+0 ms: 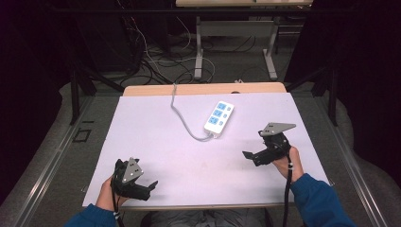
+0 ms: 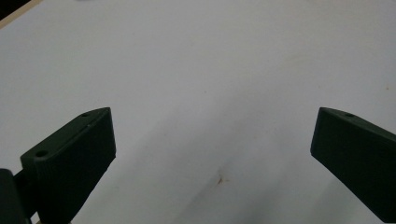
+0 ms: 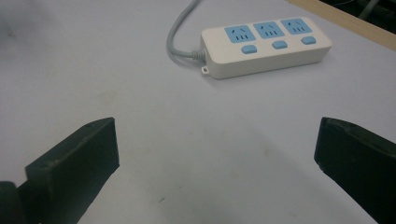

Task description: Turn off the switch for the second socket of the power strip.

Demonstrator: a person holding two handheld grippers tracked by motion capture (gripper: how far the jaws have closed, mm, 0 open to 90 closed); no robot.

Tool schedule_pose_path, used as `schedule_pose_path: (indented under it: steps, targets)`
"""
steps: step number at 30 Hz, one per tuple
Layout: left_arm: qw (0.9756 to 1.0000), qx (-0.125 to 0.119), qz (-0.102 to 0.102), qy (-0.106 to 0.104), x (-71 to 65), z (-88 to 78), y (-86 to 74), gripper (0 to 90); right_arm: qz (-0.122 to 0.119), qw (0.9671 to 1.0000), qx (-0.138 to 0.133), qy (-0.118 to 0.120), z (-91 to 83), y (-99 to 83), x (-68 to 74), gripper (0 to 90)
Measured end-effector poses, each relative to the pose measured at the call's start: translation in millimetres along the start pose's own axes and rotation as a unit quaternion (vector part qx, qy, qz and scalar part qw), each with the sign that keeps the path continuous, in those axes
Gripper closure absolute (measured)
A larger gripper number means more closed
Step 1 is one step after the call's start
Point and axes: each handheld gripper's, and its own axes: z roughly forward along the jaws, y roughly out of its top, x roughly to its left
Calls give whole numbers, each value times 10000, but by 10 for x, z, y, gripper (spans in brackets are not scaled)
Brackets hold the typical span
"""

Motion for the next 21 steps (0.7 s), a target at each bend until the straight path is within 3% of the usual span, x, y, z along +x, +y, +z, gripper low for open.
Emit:
schedule_pose_path:
  steps: [21]
  targets:
    - [10000,35,27,5,2,2,0,1,-43,9997,244,-75,-272,-531,103,0]
